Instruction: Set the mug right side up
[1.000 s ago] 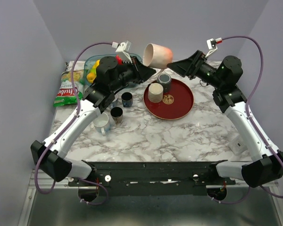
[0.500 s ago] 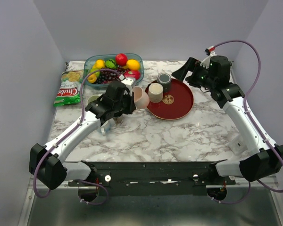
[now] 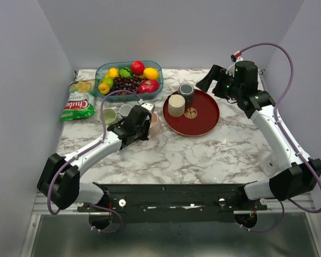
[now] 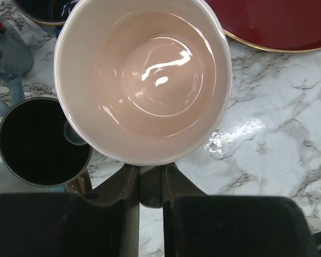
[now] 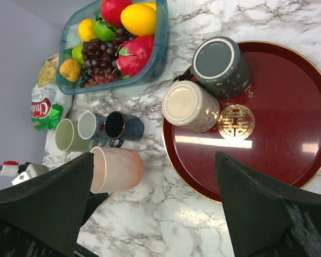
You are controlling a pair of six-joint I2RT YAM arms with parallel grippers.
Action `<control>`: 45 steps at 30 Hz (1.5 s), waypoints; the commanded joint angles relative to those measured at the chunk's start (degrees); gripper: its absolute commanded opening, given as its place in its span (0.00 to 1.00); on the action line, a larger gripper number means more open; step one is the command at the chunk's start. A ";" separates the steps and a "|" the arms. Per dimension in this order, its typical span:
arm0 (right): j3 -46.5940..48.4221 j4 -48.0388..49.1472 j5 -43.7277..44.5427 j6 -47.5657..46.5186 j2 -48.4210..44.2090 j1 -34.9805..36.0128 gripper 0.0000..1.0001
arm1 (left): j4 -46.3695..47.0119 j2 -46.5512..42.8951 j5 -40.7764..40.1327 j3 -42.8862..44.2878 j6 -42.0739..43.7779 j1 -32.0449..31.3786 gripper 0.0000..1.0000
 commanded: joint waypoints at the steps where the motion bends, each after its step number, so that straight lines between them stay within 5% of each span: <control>1: 0.86 -1.73 0.84 0.26 0.78 -0.39 1.00 | 9.44 3.63 -4.78 0.04 -0.32 -0.24 0.00; 13: -2.12 -3.49 1.02 1.40 2.63 -0.39 1.00 | 4.70 10.67 -11.12 4.17 -2.61 -0.33 0.00; 16: -3.18 -3.84 1.72 1.75 3.77 -0.39 1.00 | 4.69 10.32 -10.85 4.17 -2.08 -0.59 0.13; 18: -3.44 -4.02 2.24 1.84 4.73 -0.30 1.00 | 4.43 10.06 -10.94 4.52 -1.82 -0.68 0.33; 23: -3.10 -3.84 3.29 2.37 7.46 0.75 1.00 | 3.20 8.92 -11.12 5.58 -1.46 -1.21 0.51; 37: 7.98 8.27 3.13 1.23 24.33 12.53 1.00 | -0.40 0.92 -13.40 10.14 -2.52 -1.39 0.73; 40: 8.33 13.90 1.89 2.28 27.05 12.88 0.94 | -1.98 -0.22 -13.66 11.64 -2.78 -1.39 0.76; 45: 13.07 14.17 6.18 4.04 31.80 12.89 0.72 | -3.83 -1.98 -13.31 13.05 -3.13 -1.30 0.78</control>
